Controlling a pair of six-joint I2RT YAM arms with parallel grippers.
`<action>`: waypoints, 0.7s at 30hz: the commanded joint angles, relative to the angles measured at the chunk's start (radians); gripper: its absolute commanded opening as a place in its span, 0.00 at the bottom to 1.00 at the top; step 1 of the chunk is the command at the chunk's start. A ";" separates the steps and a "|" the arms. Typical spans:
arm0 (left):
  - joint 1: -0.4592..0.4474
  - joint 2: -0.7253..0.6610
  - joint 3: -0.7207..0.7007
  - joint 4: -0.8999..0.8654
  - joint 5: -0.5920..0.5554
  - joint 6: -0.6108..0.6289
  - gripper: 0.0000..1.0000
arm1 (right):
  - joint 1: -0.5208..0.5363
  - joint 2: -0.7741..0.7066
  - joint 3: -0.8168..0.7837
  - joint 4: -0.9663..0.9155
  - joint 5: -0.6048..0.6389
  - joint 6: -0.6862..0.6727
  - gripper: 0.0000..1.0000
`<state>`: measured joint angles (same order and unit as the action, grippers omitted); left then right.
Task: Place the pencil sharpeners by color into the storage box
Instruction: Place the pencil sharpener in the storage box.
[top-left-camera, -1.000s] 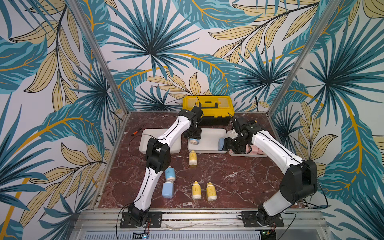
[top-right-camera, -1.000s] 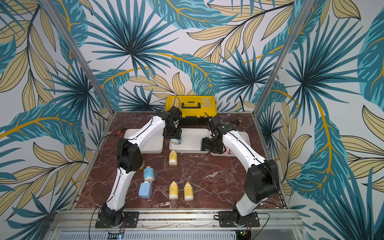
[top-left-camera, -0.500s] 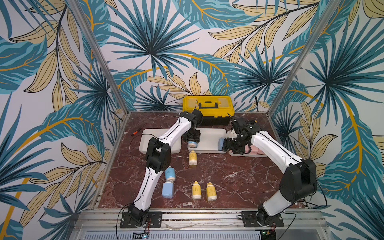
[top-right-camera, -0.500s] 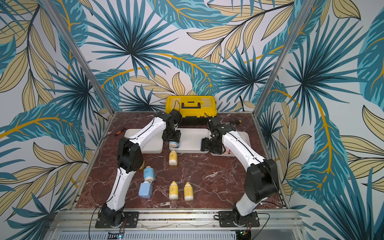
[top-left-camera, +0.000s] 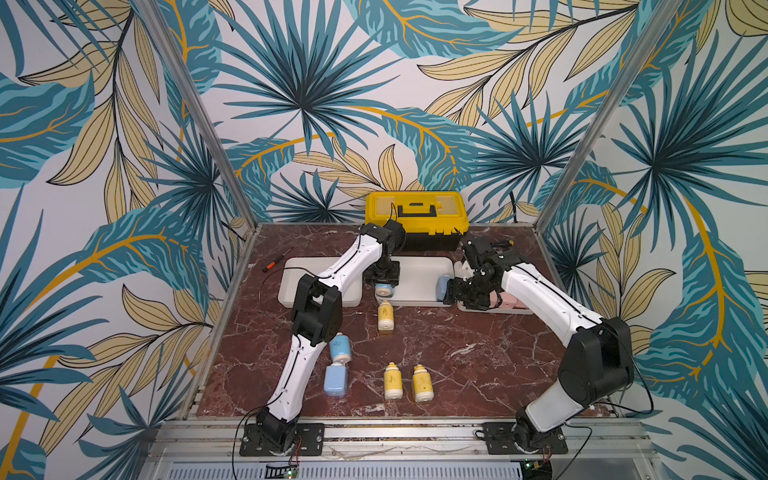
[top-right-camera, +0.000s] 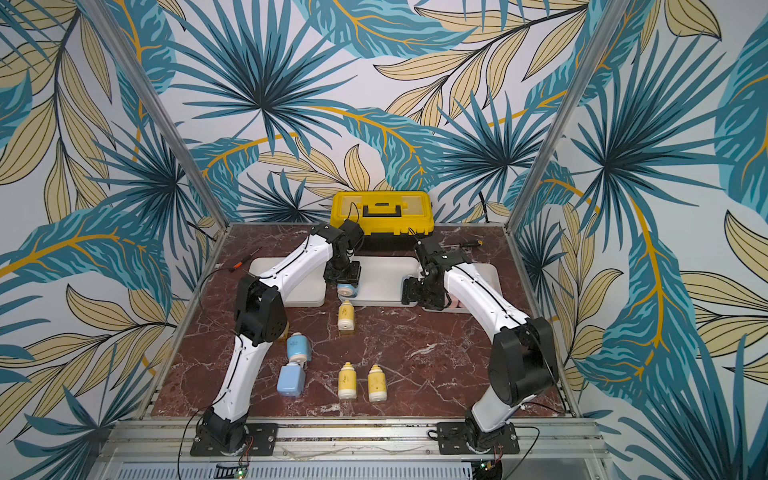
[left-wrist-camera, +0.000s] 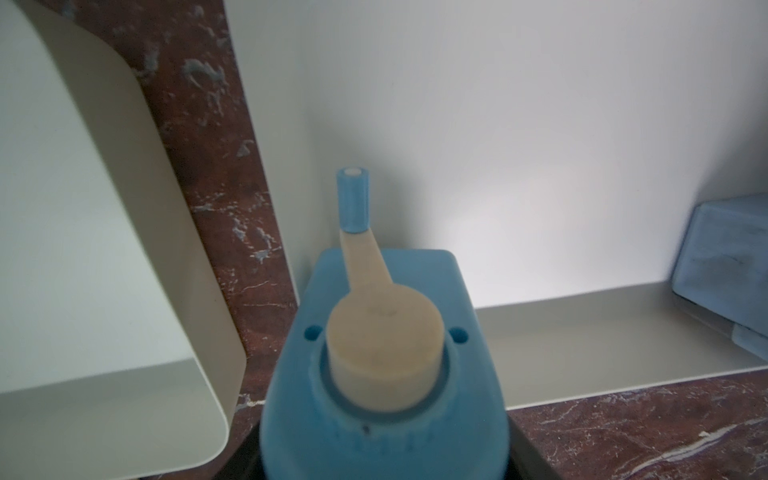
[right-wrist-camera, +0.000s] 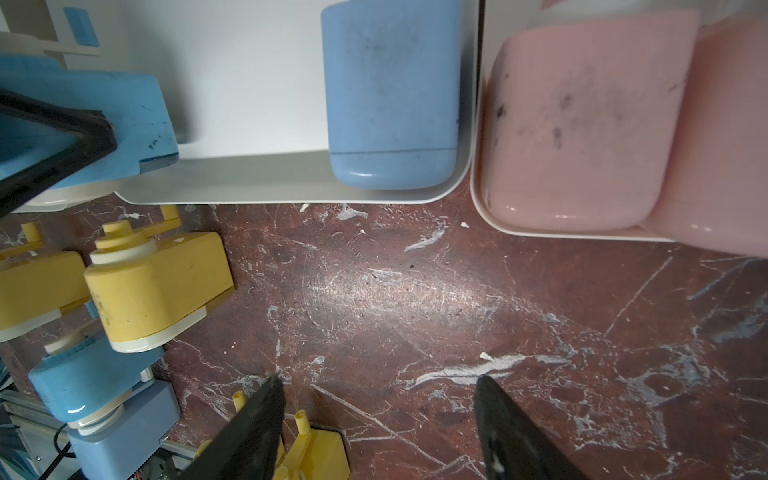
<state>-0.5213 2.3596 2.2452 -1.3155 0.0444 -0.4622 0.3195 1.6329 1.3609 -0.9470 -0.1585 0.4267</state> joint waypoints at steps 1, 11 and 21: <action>0.009 0.021 0.020 -0.003 -0.003 -0.010 0.36 | -0.003 -0.001 -0.016 -0.004 -0.003 0.007 0.74; 0.014 0.078 0.053 -0.004 0.014 -0.013 0.40 | -0.004 0.000 -0.019 -0.006 -0.002 0.006 0.74; 0.013 0.078 0.065 -0.004 0.019 -0.014 0.58 | -0.005 0.002 -0.021 -0.006 -0.003 0.006 0.74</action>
<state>-0.5144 2.4130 2.2826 -1.3163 0.0605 -0.4694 0.3191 1.6329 1.3594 -0.9470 -0.1585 0.4267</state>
